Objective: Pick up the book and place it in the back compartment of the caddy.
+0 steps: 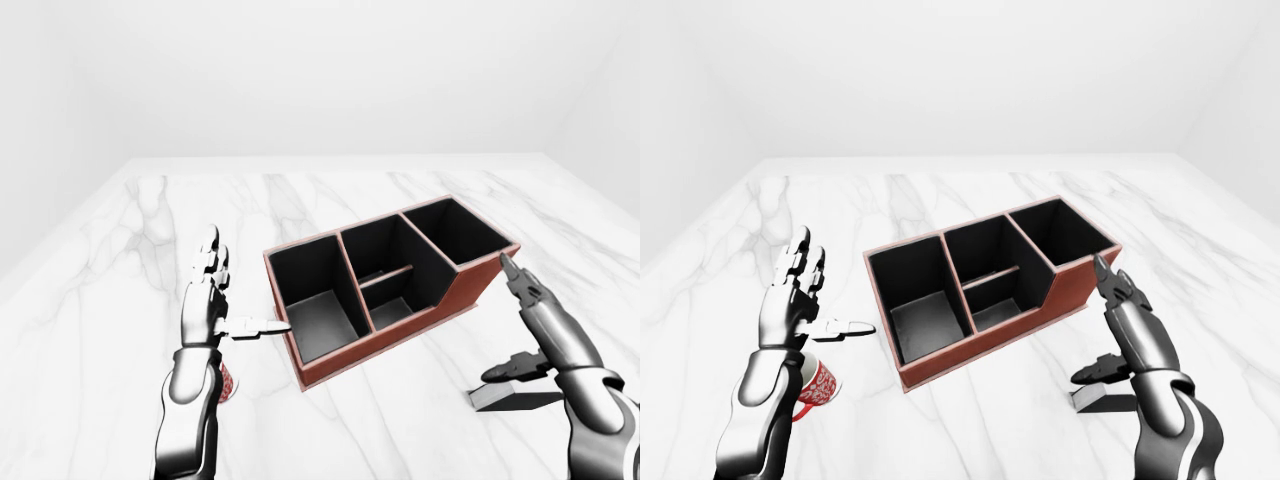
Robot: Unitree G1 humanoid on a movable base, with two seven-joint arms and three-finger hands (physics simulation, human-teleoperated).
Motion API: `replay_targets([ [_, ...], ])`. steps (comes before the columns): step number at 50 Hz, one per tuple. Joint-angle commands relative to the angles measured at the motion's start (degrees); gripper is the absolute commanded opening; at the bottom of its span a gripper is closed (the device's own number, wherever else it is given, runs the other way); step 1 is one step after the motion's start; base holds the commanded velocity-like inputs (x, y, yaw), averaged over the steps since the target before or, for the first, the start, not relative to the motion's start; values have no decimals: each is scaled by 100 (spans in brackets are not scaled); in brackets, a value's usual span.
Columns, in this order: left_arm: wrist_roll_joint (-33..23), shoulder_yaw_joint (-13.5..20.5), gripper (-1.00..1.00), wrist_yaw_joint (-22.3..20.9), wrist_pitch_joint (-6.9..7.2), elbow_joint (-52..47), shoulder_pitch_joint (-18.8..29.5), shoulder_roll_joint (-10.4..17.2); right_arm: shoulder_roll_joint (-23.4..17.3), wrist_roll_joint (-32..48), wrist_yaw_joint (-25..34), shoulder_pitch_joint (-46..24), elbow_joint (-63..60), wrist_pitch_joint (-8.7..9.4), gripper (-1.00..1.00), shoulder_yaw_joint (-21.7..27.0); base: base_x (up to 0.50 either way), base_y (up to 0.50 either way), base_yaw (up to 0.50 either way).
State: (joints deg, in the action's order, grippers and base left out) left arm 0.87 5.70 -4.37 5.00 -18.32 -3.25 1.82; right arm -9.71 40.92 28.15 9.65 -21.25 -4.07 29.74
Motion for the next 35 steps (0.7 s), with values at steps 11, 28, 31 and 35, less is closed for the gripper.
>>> replay_targets([
  [11, -24, -25, 100, 0, 0, 7, -20, -6, 55, 179, 98, 206, 202, -93, 100, 73, 0, 0, 0],
  [28, -35, -35, 100, 4, 0, 29, -16, -7, 129, 285, 226, 330, 267, -93, 100, 143, 0, 0, 0],
  [31, -33, -31, 100, 1, 0, 38, -11, -6, 127, 306, 223, 333, 292, -93, 100, 152, 0, 0, 0],
  [35, -39, -37, 100, 3, 0, 40, -10, -7, 132, 322, 249, 358, 282, -93, 100, 168, 0, 0, 0],
])
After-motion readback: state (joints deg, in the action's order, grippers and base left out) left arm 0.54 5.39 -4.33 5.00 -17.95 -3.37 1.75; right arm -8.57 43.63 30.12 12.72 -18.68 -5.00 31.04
